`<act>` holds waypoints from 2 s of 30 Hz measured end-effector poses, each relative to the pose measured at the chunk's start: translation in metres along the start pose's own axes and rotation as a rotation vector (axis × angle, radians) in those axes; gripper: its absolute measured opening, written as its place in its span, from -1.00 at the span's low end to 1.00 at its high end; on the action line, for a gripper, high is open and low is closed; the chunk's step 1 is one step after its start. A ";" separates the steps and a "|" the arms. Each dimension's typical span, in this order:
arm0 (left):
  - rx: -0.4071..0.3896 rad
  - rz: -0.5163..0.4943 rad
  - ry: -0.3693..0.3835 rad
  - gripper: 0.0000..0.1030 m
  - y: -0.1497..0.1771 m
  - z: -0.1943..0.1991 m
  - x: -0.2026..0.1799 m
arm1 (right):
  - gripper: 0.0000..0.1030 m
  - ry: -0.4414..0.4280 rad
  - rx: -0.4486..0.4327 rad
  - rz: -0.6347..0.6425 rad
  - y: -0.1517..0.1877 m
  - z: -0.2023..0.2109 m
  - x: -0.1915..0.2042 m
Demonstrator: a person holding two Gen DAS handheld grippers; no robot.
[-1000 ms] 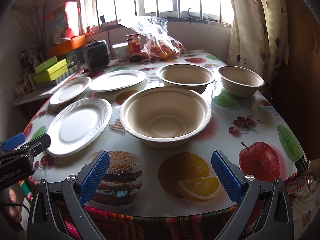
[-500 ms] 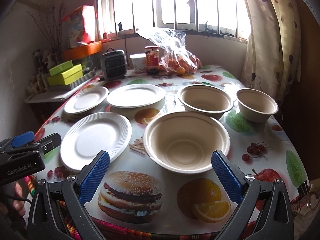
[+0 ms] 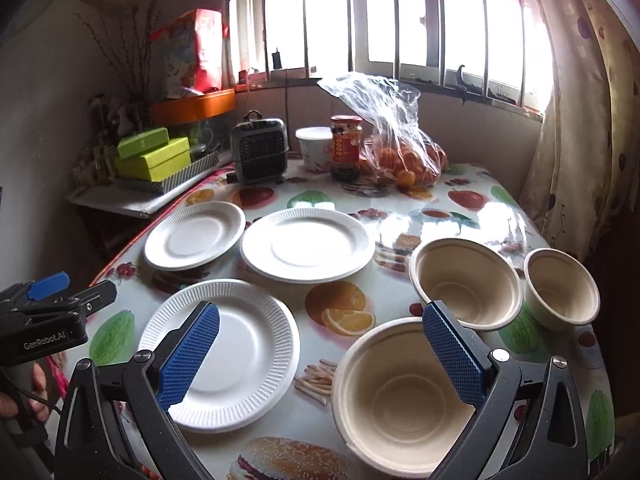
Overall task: Organize plates and bowls
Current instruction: 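Move both grippers toward the white paper plates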
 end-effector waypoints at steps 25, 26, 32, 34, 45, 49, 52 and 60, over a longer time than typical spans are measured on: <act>0.053 0.097 -0.044 0.89 -0.078 -0.067 0.078 | 0.99 -0.164 0.070 0.109 -0.106 -0.122 0.075; 0.062 0.098 -0.051 0.89 -0.080 -0.072 0.080 | 0.99 -0.164 0.076 0.116 -0.108 -0.129 0.077; 0.111 0.134 -0.041 0.89 -0.083 -0.097 0.095 | 0.99 -0.166 0.120 0.171 -0.117 -0.169 0.087; 0.126 0.158 -0.040 0.89 -0.082 -0.105 0.101 | 0.99 -0.178 0.142 0.193 -0.119 -0.182 0.092; 0.183 0.240 0.016 0.86 -0.073 -0.132 0.116 | 0.86 -0.260 0.255 0.248 -0.111 -0.233 0.122; 0.197 0.272 0.038 0.71 -0.071 -0.140 0.118 | 0.81 -0.266 0.280 0.287 -0.107 -0.245 0.130; 0.217 0.292 0.062 0.68 -0.067 -0.146 0.118 | 0.71 -0.291 0.316 0.285 -0.103 -0.254 0.135; 0.245 0.307 0.105 0.35 -0.064 -0.154 0.114 | 0.41 -0.327 0.383 0.265 -0.091 -0.269 0.140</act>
Point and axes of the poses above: each gripper's, at about its wrist camera, not at the fingertips, and z roughly against the way its jaws point, x to its left, y to its underside, the point moved 5 cm from there along -z, roughly the way its jaws point, and after that the axes turned 9 degrees about y, right-handed, at the moved point
